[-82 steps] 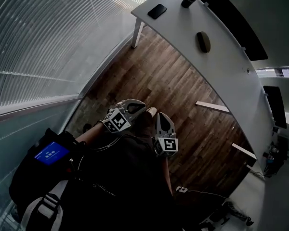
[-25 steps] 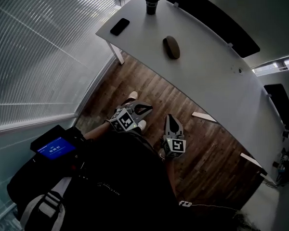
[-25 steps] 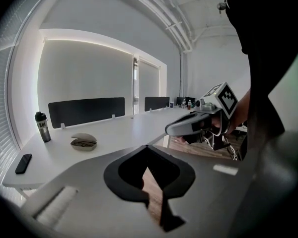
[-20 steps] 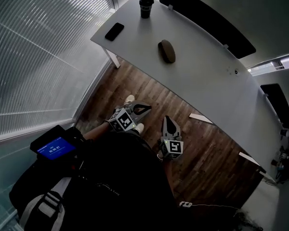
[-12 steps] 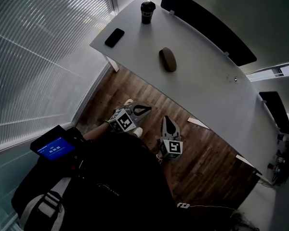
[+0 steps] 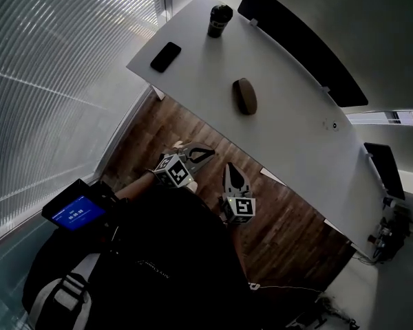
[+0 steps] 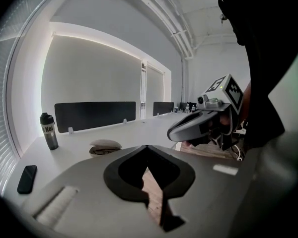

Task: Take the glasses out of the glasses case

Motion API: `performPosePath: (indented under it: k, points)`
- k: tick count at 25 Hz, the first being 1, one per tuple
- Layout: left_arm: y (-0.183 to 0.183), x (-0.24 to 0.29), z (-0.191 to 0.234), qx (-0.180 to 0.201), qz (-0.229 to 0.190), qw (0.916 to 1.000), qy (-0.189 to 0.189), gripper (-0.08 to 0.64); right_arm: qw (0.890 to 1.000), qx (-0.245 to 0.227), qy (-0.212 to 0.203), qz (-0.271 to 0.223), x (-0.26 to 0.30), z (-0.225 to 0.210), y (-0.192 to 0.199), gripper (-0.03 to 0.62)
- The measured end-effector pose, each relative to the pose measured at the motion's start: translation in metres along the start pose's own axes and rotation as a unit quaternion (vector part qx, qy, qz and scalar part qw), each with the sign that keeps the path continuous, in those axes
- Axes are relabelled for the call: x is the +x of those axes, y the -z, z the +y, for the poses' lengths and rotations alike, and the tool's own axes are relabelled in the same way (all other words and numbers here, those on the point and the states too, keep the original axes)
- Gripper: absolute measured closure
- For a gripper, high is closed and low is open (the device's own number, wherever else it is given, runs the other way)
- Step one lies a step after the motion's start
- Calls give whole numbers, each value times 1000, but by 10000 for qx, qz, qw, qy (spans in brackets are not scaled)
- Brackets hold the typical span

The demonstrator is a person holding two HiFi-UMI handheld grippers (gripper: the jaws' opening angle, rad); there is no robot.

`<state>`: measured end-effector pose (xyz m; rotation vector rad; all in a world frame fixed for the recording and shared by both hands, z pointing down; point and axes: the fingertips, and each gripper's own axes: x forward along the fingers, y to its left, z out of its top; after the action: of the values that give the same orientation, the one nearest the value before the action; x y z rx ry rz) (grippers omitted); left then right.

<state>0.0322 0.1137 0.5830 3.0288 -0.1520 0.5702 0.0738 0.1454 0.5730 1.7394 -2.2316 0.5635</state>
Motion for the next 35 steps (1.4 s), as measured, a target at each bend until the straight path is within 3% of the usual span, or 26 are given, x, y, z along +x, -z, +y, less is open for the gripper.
performPosePath:
  k: [7,11,17,23,26,35]
  points:
    - [23,-22,67,-303,-96,9995,-50,552,9998,-63,75,187,62,16,-20,584]
    - [21,-20,68,-372,-71,9993,-64,552,9997,-19,90,240,60,15,-31,584]
    - [10,-20,77,-517,-135,9984,-198,552,9985,-313,-242,388,58,33,-48,584]
    - [8,-7,87,-401,-134,9988,-248,552,9991,-266,-182,267,67,13,-51,584]
    - [16,9,95,-431,-55,9984,-350,552,9988,-272,-334,249,84,-3,-40,584]
    - [1,48,106,-352,308,9970,-619,552,9953,-374,-886,-51,106,-47,-62,584]
